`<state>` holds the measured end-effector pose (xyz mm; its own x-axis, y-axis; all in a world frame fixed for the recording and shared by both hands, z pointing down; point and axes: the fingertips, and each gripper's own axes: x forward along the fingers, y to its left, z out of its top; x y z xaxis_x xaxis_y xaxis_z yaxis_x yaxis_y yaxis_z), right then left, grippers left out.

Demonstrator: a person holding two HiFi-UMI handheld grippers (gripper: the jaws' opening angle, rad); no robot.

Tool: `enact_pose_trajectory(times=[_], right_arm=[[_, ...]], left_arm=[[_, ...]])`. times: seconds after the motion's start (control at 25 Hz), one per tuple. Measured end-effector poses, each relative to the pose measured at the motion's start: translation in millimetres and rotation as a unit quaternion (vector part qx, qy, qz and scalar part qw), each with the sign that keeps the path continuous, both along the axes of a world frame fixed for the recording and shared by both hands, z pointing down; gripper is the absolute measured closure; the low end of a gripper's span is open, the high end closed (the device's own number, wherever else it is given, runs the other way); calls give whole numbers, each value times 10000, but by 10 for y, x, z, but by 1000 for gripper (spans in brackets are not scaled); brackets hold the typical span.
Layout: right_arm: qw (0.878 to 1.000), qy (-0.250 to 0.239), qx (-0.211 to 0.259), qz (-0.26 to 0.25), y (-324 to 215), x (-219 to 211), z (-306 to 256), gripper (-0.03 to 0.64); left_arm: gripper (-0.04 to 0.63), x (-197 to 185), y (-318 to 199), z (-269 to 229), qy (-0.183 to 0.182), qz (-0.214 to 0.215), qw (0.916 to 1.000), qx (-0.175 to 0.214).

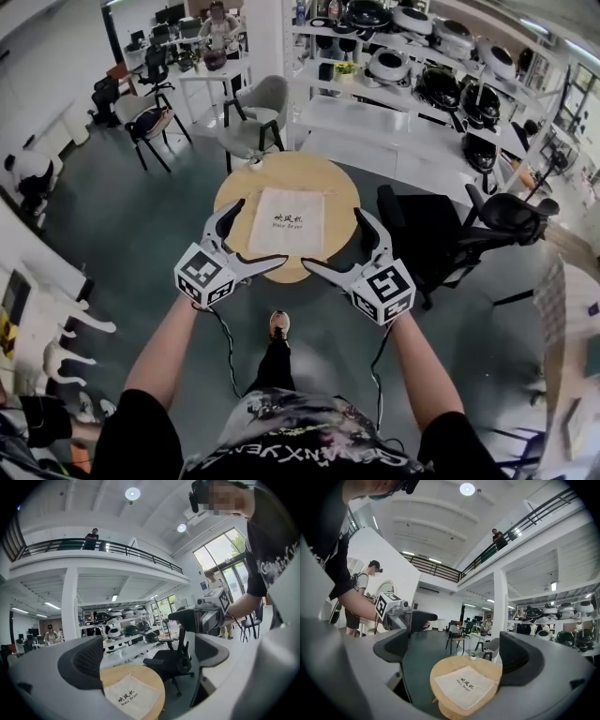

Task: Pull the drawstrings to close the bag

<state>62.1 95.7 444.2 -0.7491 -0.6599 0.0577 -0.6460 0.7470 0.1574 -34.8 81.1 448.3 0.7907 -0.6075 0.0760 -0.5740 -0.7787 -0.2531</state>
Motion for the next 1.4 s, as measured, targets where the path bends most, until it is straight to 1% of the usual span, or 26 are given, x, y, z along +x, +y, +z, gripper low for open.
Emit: enact_pose_trajectory(times=[0.48, 0.92, 1.16, 1.4], right_arm=[[9996, 26, -247, 94, -945, -168, 183, 31], [9991, 77, -376, 169, -1793, -291, 330, 31], [9986, 90, -471, 228, -2264, -339, 345, 31], [9980, 90, -543, 313, -2734, -384, 261, 31]], left_arm=[[7, -154, -951, 212, 99, 57, 9997, -238], [8, -289, -1812, 390, 166, 102, 9991, -389], [8, -334, -2299, 421, 183, 163, 9985, -493], [8, -373, -2776, 322, 224, 235, 9981, -533]])
